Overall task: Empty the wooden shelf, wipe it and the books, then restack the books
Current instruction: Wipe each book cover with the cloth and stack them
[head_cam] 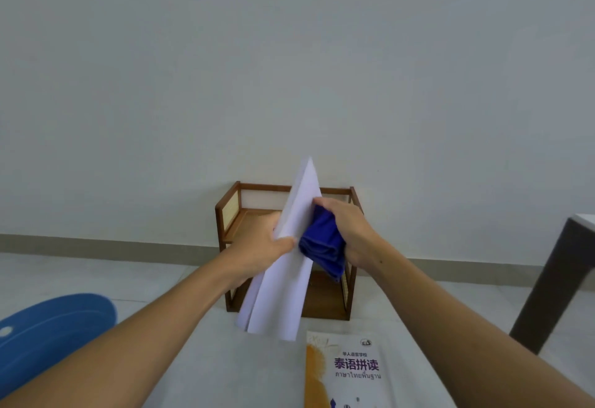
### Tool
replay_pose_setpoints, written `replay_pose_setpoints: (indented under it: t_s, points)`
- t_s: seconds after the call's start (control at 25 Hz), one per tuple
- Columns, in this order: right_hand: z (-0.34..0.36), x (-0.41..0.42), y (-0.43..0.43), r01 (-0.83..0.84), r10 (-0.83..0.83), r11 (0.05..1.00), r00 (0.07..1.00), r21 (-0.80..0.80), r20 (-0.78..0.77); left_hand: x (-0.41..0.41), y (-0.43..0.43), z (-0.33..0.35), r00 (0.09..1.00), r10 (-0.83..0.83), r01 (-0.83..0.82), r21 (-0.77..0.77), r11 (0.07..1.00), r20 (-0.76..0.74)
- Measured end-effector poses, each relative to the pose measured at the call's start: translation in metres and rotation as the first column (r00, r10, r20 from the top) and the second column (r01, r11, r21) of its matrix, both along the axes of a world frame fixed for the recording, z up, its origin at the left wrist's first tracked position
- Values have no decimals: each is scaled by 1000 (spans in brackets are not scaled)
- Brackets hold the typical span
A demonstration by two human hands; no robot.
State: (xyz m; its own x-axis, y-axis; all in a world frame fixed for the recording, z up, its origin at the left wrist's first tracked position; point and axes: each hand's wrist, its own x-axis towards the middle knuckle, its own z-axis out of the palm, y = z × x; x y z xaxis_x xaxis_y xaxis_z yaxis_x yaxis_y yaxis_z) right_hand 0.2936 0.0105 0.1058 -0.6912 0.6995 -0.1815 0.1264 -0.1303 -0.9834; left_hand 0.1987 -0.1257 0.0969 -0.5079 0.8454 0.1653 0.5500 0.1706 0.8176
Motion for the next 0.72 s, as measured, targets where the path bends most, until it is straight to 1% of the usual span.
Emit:
replay_pose_setpoints:
  t_s: [0.04,0.12,0.2,0.28,0.36,0.4,0.44,0.52,0.56,0.6,0.64,0.68,0.72]
  points:
    - [2,1,0,-32,32,999,999,-29,5,2,-1,-1,996,-80,79,-45,996,-40]
    - [5,1,1,-90,90,996,996,-5,13,7,0,-2,974,-206,195,-116,974,-91]
    - [7,2,-2,-102,101,994,995,32,19,12,3,-3,961,-247,227,-151,962,-124]
    - [6,-1,-3,-15,11,994,999,111,35,17,8,-6,944,-272,237,-194,952,-185]
    - [1,-5,1,79,-110,964,987,253,113,19,14,-11,937,-298,251,-238,938,-184]
    - [-1,-5,3,103,-151,945,979,310,137,20,15,-14,943,-311,272,-269,924,-116]
    - [-3,-3,6,110,-169,933,975,343,146,19,16,-16,949,-314,301,-297,906,4]
    - [-5,6,13,79,-135,938,980,336,146,17,14,-21,927,-279,349,-307,885,250]
    - [-5,12,15,52,-101,948,985,313,142,12,12,-25,926,-244,330,-304,894,290]
    - [-3,19,16,33,-73,957,989,287,131,5,11,-31,947,-187,264,-303,916,260]
    - [-1,25,18,19,-49,967,992,255,115,-4,9,-39,981,-85,139,-325,935,176]
    - [1,31,19,12,-32,977,995,211,92,-15,8,-46,993,54,-16,-349,937,101]
    - [3,36,20,8,-19,987,998,160,68,-24,8,-52,979,180,-133,-369,920,96]
